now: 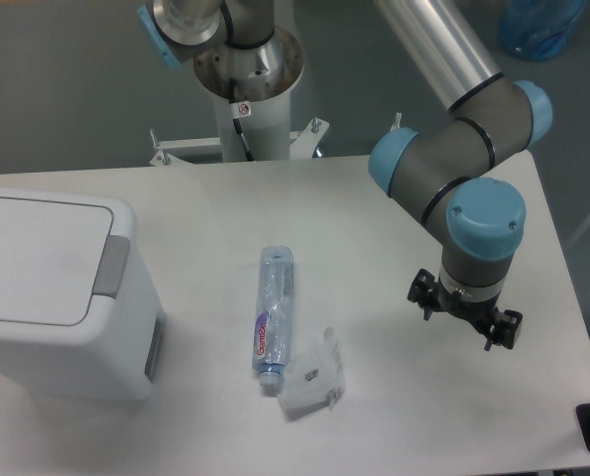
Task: Open the trash can
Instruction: 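Move the gripper over the table toward the white trash bin lid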
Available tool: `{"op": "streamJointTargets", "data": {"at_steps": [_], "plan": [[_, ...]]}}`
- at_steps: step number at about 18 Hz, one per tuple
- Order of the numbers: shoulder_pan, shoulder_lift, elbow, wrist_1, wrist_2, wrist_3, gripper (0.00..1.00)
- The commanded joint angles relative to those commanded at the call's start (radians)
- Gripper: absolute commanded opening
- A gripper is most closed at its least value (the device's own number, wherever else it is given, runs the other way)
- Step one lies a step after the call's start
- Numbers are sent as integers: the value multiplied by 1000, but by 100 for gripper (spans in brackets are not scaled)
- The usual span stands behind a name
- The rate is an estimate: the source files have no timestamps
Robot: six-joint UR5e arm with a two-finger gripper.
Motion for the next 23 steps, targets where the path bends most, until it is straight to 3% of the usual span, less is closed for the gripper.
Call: {"op": "streamJointTargets", "data": {"at_steps": [6,11,15,20,23], "plan": [[-12,8,-5,-2,-49,-8,100],[-15,55,-41,-9,-100,-20,100],[-52,78,-43,-17,-149,-103,100],[-123,115,-48,-26,-193,-302,100],[-121,175,-124,-18,-309,-373,100]]}}
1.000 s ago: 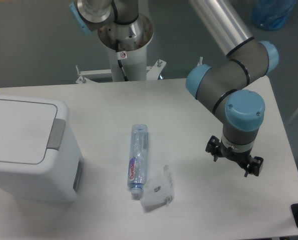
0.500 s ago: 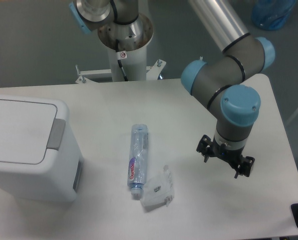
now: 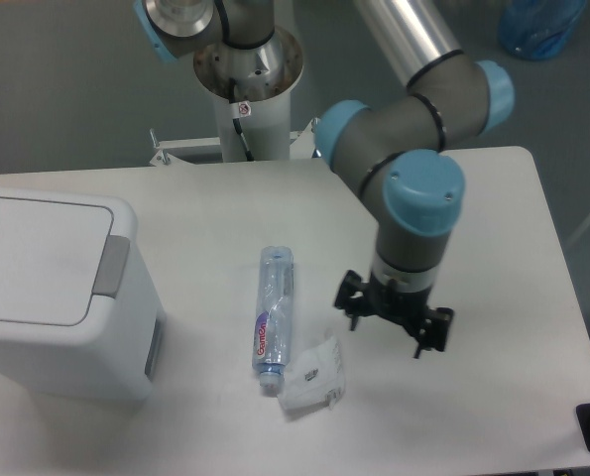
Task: Open the trash can
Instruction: 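Move the gripper over the table toward the white trash bin lid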
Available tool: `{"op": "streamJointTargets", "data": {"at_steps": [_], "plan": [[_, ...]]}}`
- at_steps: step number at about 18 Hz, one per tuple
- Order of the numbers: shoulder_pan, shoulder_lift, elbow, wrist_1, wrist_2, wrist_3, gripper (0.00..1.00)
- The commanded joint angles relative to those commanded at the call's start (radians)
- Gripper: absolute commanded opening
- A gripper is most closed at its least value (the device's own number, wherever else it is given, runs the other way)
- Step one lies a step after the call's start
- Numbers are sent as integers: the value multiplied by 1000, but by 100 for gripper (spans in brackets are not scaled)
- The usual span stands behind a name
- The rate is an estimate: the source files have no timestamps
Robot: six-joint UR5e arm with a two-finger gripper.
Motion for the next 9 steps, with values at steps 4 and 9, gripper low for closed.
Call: {"op": "streamJointTargets", "data": {"at_steps": [4,9], "plan": [[-6,81,-16,-37,-45,-61,100],[-49,124,133,-323,-117,-114,100]]}}
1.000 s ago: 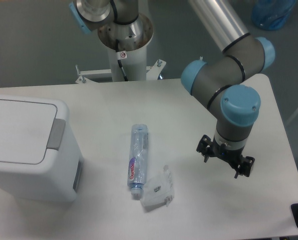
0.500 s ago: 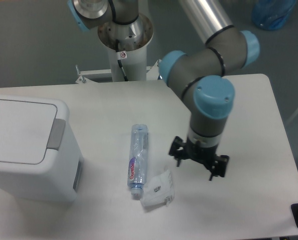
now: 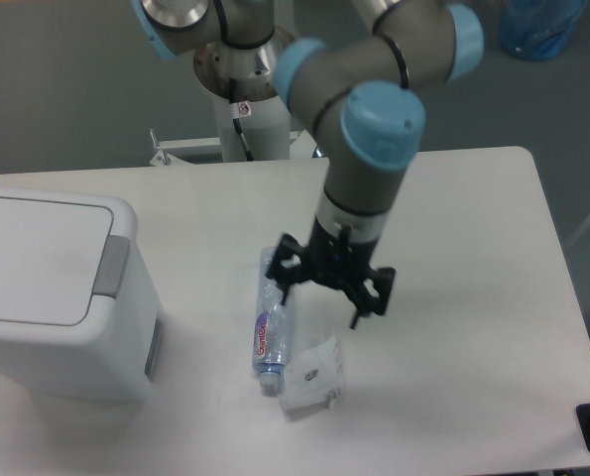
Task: Open the trash can
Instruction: 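Move the gripper over the table toward the white trash bin lid, then lower the gripper onto the lid edge of the white bin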
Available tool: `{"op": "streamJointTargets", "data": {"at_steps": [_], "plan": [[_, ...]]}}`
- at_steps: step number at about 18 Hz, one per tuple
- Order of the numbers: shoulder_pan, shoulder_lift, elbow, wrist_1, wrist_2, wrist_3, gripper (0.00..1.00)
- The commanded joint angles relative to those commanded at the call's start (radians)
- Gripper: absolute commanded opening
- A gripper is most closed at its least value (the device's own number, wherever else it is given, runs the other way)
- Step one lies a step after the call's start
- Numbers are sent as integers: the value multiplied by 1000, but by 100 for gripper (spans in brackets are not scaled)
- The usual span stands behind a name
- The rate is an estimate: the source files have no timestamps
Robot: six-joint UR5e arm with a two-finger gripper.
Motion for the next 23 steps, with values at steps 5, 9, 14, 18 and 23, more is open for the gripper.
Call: {"op": "streamJointTargets", "data": {"at_steps": [5,9,14,18,23], "plan": [[-107,-5,86,-46,-22,-104,100],[-143,-8,118,-140,-60,-256,100],[-149,-17,111,-174,-55,-278,100],[-161,-41,123,-165,-52,-331,100],[-181,-71,138,-161,-49,-333,100]]}}
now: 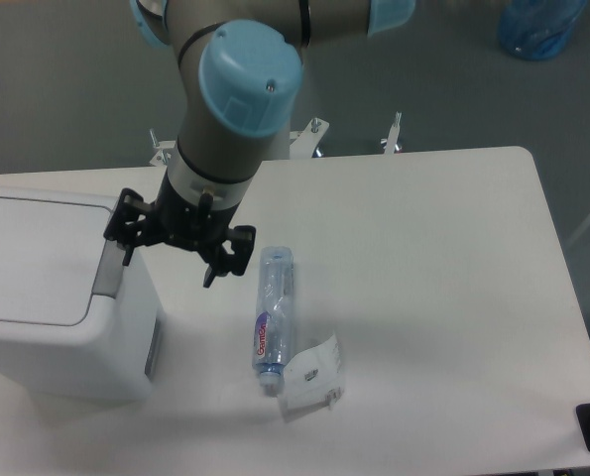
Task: Open the trash can
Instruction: 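Lower the gripper onto the lid edge of the white bin, then push the bin lid open with the gripper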
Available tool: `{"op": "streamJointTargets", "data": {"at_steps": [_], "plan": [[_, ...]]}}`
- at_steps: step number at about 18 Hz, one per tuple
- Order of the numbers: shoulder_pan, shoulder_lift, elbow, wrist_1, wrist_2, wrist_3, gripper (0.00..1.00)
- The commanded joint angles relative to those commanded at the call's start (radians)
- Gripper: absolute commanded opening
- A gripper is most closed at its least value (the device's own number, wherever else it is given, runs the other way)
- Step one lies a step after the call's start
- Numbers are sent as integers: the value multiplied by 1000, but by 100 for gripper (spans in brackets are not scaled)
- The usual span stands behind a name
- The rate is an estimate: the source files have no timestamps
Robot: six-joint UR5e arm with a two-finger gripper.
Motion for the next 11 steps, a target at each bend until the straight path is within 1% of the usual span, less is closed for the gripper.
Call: {"op": "streamJointTargets", "data": {"at_steps": [4,11], "plan": [[-17,-2,-17,0,26,0,100],[-18,0,-18,-2,28,0,100]]}}
